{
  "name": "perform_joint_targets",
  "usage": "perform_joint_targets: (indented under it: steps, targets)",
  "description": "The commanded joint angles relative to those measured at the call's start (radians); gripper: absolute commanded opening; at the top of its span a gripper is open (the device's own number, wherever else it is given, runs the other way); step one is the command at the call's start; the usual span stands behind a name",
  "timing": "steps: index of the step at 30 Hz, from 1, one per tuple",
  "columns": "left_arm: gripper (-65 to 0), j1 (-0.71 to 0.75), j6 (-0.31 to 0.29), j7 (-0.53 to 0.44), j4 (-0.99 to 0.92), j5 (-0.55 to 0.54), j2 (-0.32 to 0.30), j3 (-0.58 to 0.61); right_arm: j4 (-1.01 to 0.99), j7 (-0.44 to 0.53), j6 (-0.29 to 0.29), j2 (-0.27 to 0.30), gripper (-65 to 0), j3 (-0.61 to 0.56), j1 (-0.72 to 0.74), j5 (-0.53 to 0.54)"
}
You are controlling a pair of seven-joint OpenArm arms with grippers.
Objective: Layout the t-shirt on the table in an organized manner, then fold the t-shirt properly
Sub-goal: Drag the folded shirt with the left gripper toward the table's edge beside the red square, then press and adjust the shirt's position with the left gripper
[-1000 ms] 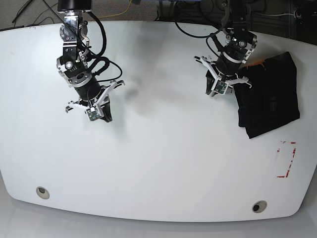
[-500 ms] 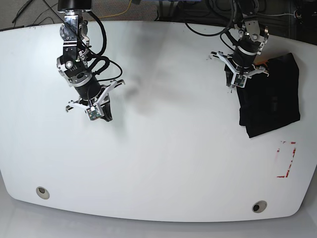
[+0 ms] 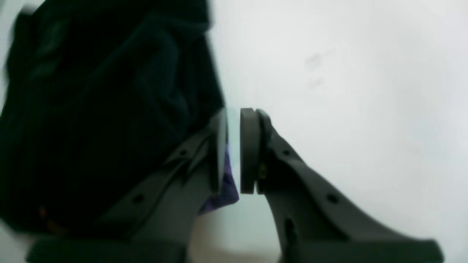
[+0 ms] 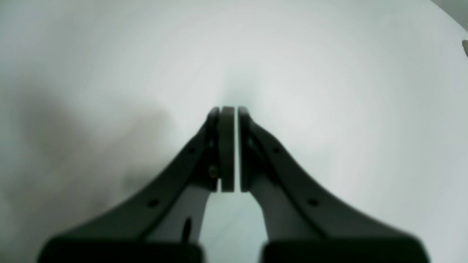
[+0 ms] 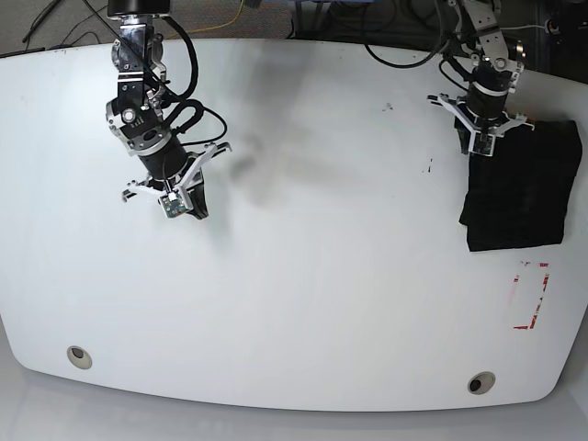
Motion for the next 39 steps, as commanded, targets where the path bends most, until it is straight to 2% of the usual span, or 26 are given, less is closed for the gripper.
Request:
perform_joint_targets:
  steps: [1, 12, 16, 19, 25, 31, 39]
  targets:
    - [-58.9, -0.004, 0.004, -0.023, 0.017, -0.011, -0.007, -0.016, 0.026, 0.024, -0.002, 0.007, -63.1, 0.003, 0.009, 0.007]
    - [-58.9, -0.001, 0.003, -0.023, 0.021, -0.015, -0.035, -0.079, 0.026, 0.024, -0.001, 0.007, -63.1, 0.003, 0.009, 0.007]
    - [-58.9, -0.002, -0.045, -0.023, 0.026, -0.020, -0.029, -0.079, 0.026, 0.024, -0.001, 0.007, -63.1, 0.003, 0.009, 0.007]
    - [-58.9, -0.005, -0.071, -0.023, 0.031, -0.048, -0.027, -0.073, 0.026, 0.025, -0.001, 0.007, -63.1, 0.003, 0.011, 0.007]
    - [-58.9, -0.007, -0.071, -0.032, 0.040, -0.137, 0.003, -0.021, 0.026, 0.025, -0.001, 0.007, -63.1, 0.003, 0.015, 0.007]
    - [-58.9, -0.090, -0.069, -0.032, 0.041, -0.186, 0.006, 0.011, 0.026, 0.025, -0.001, 0.007, -63.1, 0.002, 0.018, 0.007]
    - [-58.8, -0.208, -0.068, -0.023, -0.002, -0.192, 0.006, 0.063, 0.026, 0.025, -0.001, 0.007, -63.1, 0.002, 0.018, 0.007]
